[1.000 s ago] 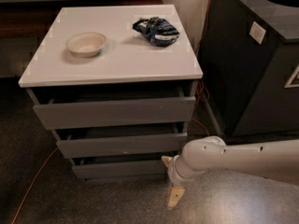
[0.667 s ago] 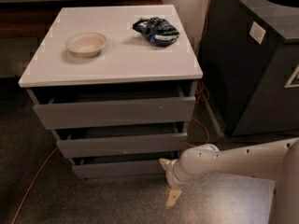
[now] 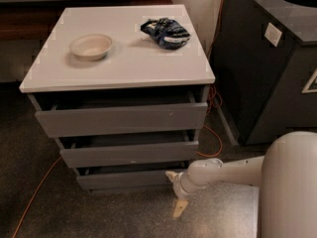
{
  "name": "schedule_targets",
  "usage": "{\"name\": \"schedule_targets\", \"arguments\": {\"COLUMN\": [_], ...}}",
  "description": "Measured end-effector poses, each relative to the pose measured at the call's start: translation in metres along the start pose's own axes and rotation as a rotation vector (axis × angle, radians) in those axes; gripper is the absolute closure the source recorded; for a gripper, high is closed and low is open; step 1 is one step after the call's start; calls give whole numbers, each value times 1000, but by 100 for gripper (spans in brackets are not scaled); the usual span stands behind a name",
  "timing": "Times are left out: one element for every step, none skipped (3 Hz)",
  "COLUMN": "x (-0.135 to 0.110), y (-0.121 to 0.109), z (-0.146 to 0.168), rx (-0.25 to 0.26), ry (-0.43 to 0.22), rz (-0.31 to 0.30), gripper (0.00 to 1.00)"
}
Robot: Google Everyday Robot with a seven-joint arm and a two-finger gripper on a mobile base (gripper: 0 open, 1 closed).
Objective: Open bottom drawer
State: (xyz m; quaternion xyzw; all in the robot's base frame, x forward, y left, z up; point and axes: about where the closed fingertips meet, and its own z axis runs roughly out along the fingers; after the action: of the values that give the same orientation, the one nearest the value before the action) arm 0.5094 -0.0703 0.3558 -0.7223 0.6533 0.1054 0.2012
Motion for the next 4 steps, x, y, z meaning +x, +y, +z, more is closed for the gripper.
{"name": "schedule_targets", "arguments": {"x": [26, 26, 37, 45], "y": [-14, -16, -18, -29], "z": [50, 51, 70, 89], "rx": [-16, -15, 6, 51], "ry": [-15, -16, -9, -7], "rz": [-5, -3, 2, -15], "gripper": [0, 0, 0, 0]}}
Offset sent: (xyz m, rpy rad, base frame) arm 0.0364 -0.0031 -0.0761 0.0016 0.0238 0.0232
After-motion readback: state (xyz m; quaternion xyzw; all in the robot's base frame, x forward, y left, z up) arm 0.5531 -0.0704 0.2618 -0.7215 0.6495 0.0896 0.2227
